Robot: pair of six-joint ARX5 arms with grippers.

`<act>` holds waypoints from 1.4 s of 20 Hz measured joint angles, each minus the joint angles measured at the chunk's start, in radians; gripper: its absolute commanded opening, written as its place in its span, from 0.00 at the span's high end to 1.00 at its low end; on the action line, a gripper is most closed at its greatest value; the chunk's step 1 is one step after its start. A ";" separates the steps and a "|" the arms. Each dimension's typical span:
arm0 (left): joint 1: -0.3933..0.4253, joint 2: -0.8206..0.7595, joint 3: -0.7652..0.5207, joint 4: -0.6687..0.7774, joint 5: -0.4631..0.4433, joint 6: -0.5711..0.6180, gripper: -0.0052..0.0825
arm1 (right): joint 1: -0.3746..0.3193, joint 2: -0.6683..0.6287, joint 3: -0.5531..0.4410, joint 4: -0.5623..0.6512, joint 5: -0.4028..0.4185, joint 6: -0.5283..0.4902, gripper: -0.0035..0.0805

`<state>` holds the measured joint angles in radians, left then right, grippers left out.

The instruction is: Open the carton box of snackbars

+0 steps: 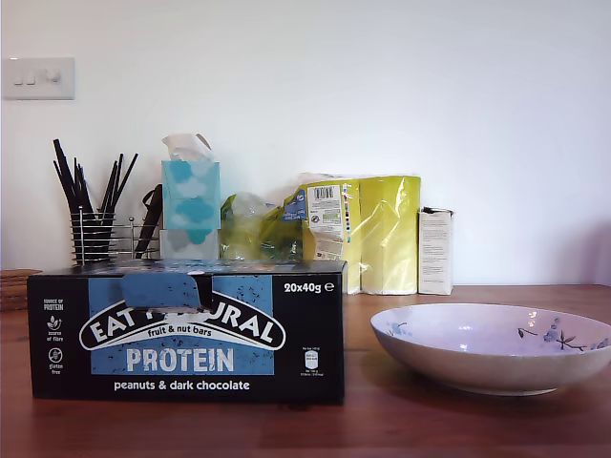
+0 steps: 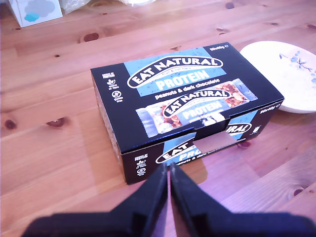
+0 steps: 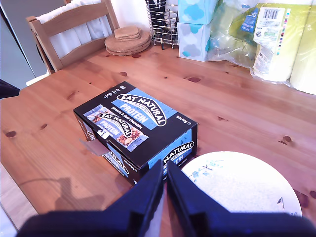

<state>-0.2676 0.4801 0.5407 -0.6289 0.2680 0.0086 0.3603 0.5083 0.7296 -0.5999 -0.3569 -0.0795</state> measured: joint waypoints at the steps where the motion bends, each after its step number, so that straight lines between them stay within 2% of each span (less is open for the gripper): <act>1: 0.000 0.000 0.000 0.000 0.014 0.000 0.97 | 0.000 0.005 0.000 0.003 0.000 0.000 0.97; 9: 0.000 0.000 0.000 0.001 0.026 0.000 0.97 | 0.000 0.024 0.000 0.007 -0.001 0.001 0.97; 12: -0.001 0.037 0.011 -0.002 0.056 0.039 0.97 | 0.017 0.024 0.000 0.003 -0.004 0.001 0.97; 16: -0.008 0.180 0.124 -0.027 0.108 0.157 0.97 | 0.087 0.027 0.000 -0.052 -0.016 0.003 0.97; 20: -0.066 0.361 0.224 -0.048 0.168 0.291 0.97 | 0.152 0.027 0.000 -0.120 -0.019 0.024 0.97; 24: -0.158 0.555 0.264 -0.057 0.176 0.418 0.97 | 0.172 0.027 0.000 -0.135 -0.039 0.030 0.97; 28: -0.213 0.719 0.320 -0.050 0.143 0.452 0.97 | 0.172 0.029 0.000 -0.135 -0.053 0.061 0.97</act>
<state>-0.4805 1.1995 0.8608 -0.6788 0.4114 0.4602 0.5327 0.5373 0.7296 -0.7353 -0.4095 -0.0189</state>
